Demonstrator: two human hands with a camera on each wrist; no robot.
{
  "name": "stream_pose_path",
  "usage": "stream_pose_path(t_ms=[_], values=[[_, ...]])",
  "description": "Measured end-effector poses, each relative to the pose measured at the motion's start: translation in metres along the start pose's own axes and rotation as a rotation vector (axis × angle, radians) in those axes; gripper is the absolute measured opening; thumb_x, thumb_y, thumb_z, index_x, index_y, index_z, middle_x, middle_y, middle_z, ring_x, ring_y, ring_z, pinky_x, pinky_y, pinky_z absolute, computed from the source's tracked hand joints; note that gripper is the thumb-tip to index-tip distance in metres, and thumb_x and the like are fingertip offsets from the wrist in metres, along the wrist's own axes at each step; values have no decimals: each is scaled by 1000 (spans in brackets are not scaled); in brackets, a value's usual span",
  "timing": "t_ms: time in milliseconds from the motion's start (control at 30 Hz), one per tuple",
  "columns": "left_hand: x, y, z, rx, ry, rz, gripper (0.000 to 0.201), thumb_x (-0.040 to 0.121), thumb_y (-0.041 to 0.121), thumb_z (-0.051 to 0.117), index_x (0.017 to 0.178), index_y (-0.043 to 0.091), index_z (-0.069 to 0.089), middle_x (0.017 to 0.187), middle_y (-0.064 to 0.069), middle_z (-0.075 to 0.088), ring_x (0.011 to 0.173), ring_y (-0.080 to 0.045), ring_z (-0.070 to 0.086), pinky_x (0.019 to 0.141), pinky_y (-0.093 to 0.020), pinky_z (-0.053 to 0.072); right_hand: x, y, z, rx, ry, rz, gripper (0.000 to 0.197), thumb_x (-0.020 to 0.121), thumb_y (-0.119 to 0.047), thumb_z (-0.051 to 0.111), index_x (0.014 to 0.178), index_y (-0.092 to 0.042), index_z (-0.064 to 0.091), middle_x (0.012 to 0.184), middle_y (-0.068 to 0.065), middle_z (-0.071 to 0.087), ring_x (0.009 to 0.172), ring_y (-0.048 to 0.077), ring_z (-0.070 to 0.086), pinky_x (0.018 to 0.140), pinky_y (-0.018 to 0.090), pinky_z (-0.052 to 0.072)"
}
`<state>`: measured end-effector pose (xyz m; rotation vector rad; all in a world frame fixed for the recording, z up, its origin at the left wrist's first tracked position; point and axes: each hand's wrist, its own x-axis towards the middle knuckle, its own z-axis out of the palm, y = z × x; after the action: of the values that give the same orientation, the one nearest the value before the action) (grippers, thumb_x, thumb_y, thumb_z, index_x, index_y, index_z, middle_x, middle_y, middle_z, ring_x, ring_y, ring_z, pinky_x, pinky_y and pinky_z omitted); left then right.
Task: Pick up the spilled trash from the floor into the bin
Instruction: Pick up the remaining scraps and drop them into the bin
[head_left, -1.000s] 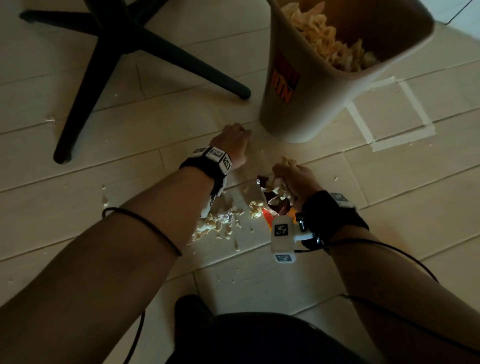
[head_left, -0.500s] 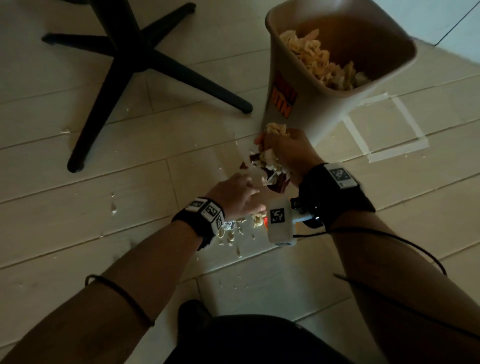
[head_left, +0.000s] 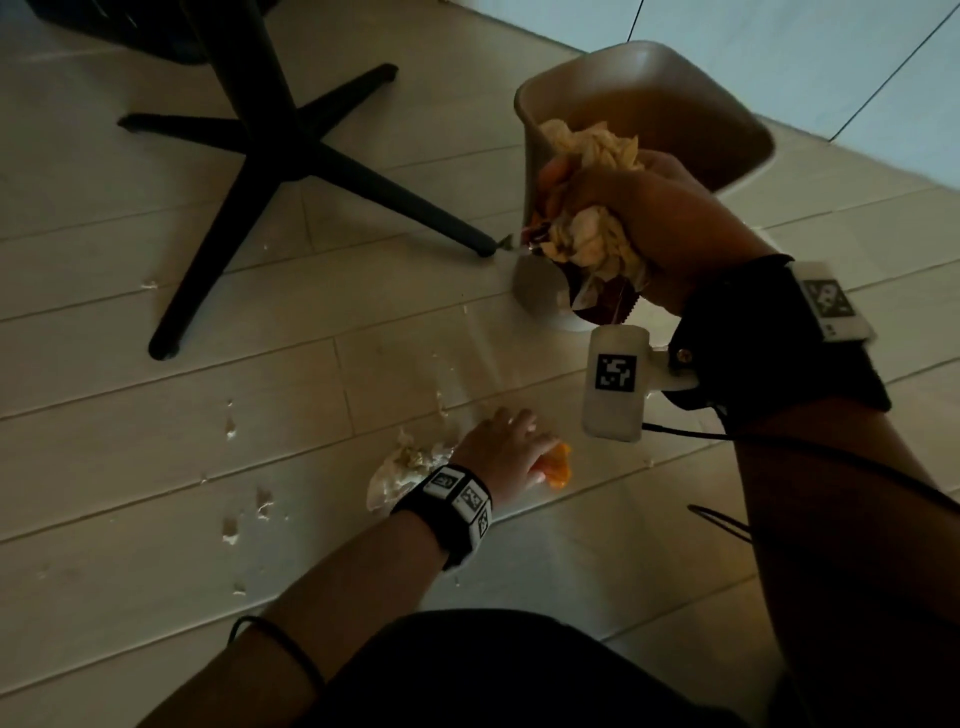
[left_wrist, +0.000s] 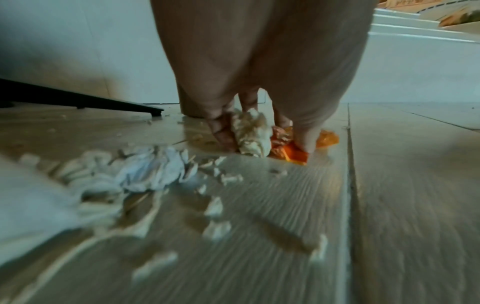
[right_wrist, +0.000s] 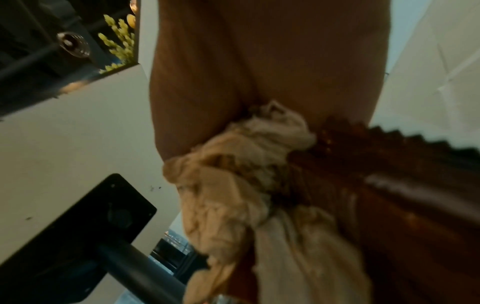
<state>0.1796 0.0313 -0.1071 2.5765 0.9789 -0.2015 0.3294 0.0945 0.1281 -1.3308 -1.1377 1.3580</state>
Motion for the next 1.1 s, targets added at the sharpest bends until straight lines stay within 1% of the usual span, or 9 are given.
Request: stream_pose_path(t_ms=[200, 333, 433, 533, 700, 800, 900, 1000, 1100], values=[[-10, -8, 4, -190, -17, -78, 27, 93, 19, 54, 116, 23, 67, 122, 0, 61, 113, -22, 55, 94, -32, 46, 7, -34, -9, -5, 46, -162, 19, 100, -13, 50, 109, -11, 66, 115, 21, 65, 103, 33, 70, 86, 42, 59], [-14, -15, -3, -332, 62, -199, 21, 91, 16, 57, 104, 19, 73, 116, 0, 68, 108, -18, 61, 94, -26, 45, 27, -58, -21, -156, 214, -272, 36, 96, -31, 59, 117, -2, 64, 85, 4, 67, 82, 23, 73, 79, 42, 62], [-19, -23, -11, -411, 161, -266, 15, 85, 15, 64, 95, 17, 76, 105, 1, 72, 100, -15, 65, 88, -24, 48, 50, -59, -32, -297, 348, -282, 44, 92, -37, 63, 101, 6, 67, 73, 6, 63, 69, 19, 66, 79, 43, 61], [-22, -29, -30, -500, 302, -325, 10, 79, 16, 71, 89, 18, 75, 96, 3, 70, 88, -12, 66, 82, -26, 52, 68, -47, -46, -421, 382, -156, 34, 87, -51, 63, 82, -18, 67, 70, -2, 66, 69, 14, 67, 74, 31, 59], [-14, -42, -103, -525, 565, -329, 9, 78, 21, 77, 84, 20, 70, 87, 9, 62, 77, -2, 60, 71, -17, 52, 85, -17, -68, -659, 297, 137, 78, 66, -89, 48, 117, -33, 67, 133, 5, 60, 114, 27, 61, 97, 46, 50], [3, -33, -172, -476, 716, -247, 6, 83, 21, 72, 86, 17, 69, 88, 3, 59, 73, -1, 55, 66, -7, 44, 91, -6, -75, -711, 225, 235, 75, 82, -77, 39, 132, -25, 59, 137, 7, 58, 121, 29, 56, 107, 50, 40], [31, -16, -238, -478, 808, -126, 10, 86, 32, 67, 86, 22, 64, 94, -3, 57, 78, -7, 55, 66, -7, 42, 84, -16, -75, -605, 229, 171, 40, 100, -40, 45, 128, -16, 60, 122, 5, 63, 103, 18, 61, 86, 30, 49], [66, 2, -284, -336, 864, -28, 18, 87, 39, 65, 92, 22, 66, 99, -1, 55, 85, -8, 53, 69, -7, 43, 74, -34, -76, -543, 299, 37, 31, 89, -17, 58, 119, -14, 65, 101, 2, 66, 71, 3, 56, 60, 17, 42], [101, 14, -306, -197, 828, -39, 17, 88, 30, 63, 101, 21, 71, 100, 3, 52, 88, -8, 52, 69, -2, 38, 62, -47, -76, -371, 441, -92, 47, 71, -19, 49, 114, -19, 69, 103, 9, 70, 78, 15, 67, 71, 27, 55]])
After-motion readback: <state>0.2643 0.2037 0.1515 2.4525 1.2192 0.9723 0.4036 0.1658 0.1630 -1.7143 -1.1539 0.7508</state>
